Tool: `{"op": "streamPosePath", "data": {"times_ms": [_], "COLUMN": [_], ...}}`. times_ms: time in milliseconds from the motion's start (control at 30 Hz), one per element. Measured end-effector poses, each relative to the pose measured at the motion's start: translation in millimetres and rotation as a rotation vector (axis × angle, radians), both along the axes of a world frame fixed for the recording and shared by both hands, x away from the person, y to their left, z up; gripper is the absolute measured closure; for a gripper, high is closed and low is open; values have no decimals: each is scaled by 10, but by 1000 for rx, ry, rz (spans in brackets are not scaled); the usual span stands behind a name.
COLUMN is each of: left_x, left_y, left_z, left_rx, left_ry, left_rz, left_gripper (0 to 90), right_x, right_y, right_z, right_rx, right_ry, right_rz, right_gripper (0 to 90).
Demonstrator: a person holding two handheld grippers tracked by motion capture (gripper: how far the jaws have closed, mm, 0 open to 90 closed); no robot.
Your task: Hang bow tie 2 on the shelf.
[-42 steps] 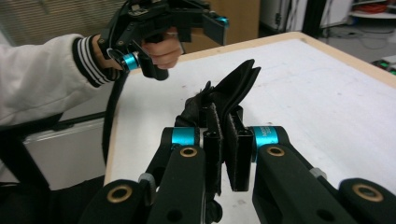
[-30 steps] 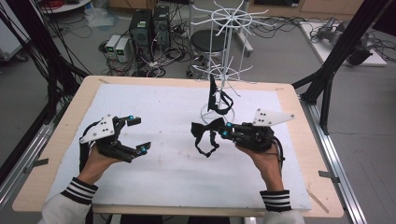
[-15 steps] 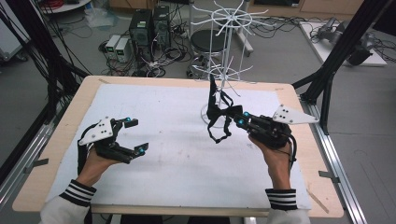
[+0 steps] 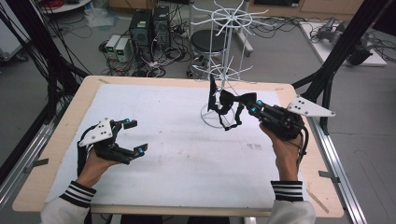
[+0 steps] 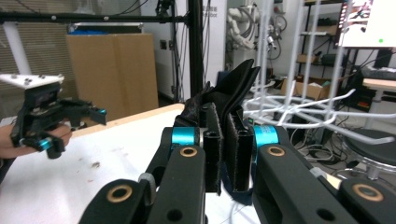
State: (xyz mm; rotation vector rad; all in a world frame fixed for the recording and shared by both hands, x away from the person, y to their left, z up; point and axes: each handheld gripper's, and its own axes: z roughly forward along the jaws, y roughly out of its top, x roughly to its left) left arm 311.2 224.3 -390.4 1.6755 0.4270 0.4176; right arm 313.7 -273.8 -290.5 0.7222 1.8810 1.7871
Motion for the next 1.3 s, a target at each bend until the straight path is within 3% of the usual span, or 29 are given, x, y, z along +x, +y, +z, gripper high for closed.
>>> {"op": "streamPosePath", "data": {"times_ms": [600, 1100, 1300], "left_x": [-42, -56, -61], "left_y": [96, 156, 153], "left_z": [-101, -138, -136], "left_rx": [-18, -25, -28], "left_ry": [7, 23, 21], "left_rz": [31, 45, 42], "left_gripper": [65, 65, 65], "right_x": [257, 449, 502], "right_y": [-108, -142, -153], "right_z": [-26, -111, -173], "right_rx": [11, 32, 36], "right_ry": [-5, 23, 59], "right_rz": [-63, -88, -105], "right_gripper": [867, 865, 865]}}
